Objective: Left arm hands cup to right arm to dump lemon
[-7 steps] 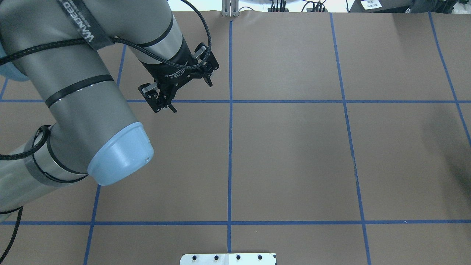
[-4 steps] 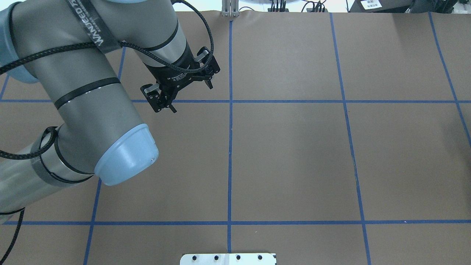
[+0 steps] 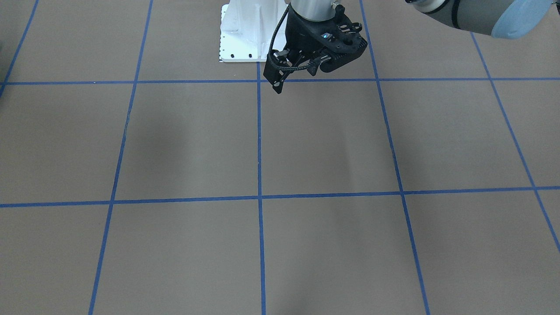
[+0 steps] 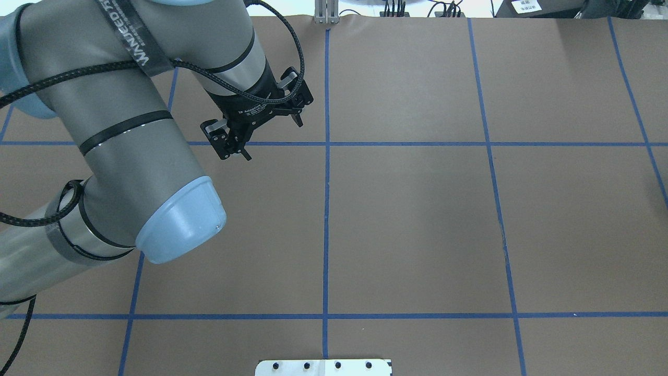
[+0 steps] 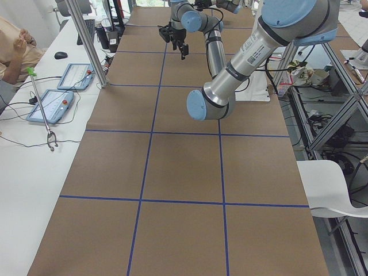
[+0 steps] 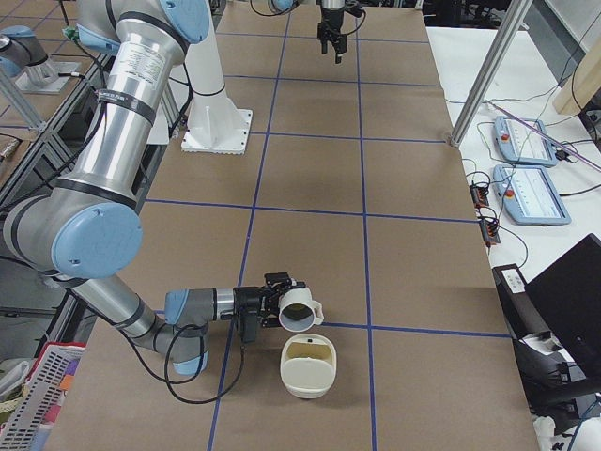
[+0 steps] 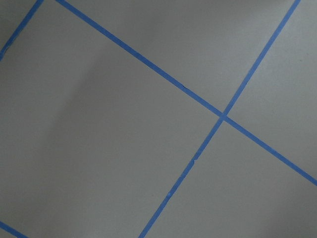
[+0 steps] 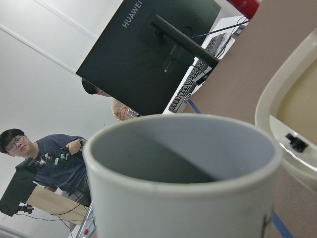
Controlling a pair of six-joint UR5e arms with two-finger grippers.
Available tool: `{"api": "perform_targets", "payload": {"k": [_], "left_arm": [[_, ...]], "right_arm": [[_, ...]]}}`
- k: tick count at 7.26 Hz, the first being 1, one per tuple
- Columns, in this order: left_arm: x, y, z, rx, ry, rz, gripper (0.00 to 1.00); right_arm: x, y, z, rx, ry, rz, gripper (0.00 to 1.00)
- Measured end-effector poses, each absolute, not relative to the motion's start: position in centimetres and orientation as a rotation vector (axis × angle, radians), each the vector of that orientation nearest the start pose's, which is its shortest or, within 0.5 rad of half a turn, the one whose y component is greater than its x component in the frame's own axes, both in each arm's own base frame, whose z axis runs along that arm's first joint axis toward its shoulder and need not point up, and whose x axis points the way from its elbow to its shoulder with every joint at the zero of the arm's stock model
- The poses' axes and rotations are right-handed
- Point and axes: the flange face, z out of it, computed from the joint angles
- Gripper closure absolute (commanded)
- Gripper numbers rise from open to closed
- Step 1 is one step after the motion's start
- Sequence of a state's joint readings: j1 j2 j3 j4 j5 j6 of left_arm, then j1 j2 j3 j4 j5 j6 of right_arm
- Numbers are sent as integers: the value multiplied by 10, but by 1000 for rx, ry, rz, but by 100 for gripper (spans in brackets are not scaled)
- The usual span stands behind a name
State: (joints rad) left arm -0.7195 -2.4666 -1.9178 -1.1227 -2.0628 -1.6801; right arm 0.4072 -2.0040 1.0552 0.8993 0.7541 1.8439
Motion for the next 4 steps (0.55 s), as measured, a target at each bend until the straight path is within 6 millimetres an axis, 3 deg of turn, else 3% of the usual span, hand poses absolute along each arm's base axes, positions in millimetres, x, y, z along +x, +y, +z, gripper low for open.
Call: {"api": "perform_targets", "payload": {"k": [4], "left_arm": [[388,-454,47,-213,893,-574,0]], "right_arm": [[-10,-230,784,646,-1587,1288,92]]}}
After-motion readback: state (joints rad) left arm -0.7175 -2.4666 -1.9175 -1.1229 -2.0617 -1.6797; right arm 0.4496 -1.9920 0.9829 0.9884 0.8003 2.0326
